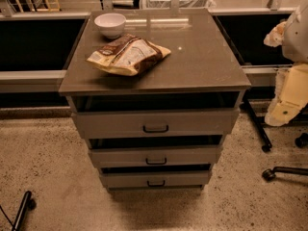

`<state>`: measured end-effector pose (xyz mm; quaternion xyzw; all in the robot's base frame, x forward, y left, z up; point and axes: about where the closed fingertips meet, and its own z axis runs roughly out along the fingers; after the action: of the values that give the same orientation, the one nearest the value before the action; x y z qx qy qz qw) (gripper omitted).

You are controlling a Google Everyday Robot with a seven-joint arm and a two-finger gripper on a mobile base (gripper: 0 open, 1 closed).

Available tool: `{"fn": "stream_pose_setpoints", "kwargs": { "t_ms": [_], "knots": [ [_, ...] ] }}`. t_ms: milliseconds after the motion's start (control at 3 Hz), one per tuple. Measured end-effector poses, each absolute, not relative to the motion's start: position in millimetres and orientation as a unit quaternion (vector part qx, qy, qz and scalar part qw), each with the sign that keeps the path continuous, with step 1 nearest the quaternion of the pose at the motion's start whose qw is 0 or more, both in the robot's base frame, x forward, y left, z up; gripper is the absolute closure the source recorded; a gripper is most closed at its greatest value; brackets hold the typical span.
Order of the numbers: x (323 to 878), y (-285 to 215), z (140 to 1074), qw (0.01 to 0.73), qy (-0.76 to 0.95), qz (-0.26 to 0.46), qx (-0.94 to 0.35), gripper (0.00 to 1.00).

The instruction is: Open middle drawer

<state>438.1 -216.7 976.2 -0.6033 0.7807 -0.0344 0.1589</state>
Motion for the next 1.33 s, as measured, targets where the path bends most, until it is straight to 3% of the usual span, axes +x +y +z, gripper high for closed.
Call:
{"fn": "stream_pose_setpoints", "kwargs": {
  "t_ms": [667,1333],
  "knots": [
    [440,-207,963,0.160,0.767,-0.004,-0.621,0.00],
    [417,-146,841,0.203,0.691,0.089,-0.688,0.00]
  ]
}}
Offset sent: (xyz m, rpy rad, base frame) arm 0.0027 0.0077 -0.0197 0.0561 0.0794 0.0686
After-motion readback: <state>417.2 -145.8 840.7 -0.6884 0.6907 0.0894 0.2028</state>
